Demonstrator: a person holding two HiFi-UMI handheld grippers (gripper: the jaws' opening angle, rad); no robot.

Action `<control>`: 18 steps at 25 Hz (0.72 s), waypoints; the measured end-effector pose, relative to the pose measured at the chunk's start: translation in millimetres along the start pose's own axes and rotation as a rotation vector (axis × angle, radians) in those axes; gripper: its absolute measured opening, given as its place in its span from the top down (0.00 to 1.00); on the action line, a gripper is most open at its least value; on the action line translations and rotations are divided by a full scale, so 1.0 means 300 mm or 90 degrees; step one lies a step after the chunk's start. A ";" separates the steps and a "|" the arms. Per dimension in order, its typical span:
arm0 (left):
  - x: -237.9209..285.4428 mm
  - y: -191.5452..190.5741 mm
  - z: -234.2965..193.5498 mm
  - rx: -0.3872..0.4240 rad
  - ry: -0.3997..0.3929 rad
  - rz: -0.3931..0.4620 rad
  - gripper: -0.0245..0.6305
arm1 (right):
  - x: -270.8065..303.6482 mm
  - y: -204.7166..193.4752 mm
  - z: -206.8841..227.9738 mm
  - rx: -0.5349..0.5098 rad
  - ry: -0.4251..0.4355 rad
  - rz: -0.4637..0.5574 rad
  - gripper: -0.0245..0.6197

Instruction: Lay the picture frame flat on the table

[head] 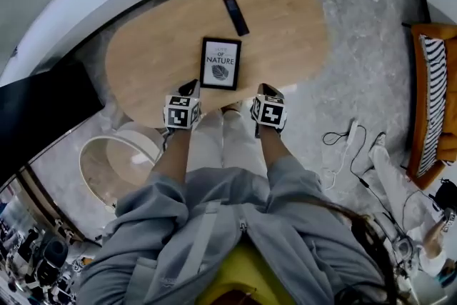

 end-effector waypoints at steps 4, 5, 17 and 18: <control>-0.119 0.080 0.047 0.048 -0.020 0.016 0.96 | -0.147 0.051 0.055 0.000 -0.031 0.029 0.96; -0.147 0.097 0.053 0.058 -0.021 0.022 0.96 | -0.181 0.061 0.072 0.000 -0.041 0.038 0.96; -0.621 0.482 0.296 0.104 -0.035 0.294 0.96 | -0.746 0.373 0.177 0.028 -0.093 0.297 0.96; -0.664 0.517 0.328 0.120 -0.034 0.315 0.96 | -0.803 0.412 0.175 0.030 -0.095 0.329 0.96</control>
Point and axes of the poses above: the fingertips, and each gripper's own axes: x forward along the fingers, z to its right, y out of its top, the point moved 4 cm from there along -x, backward along the fingers, and after that the axes turned 14 degrees about -x, right-handed, at the moved point
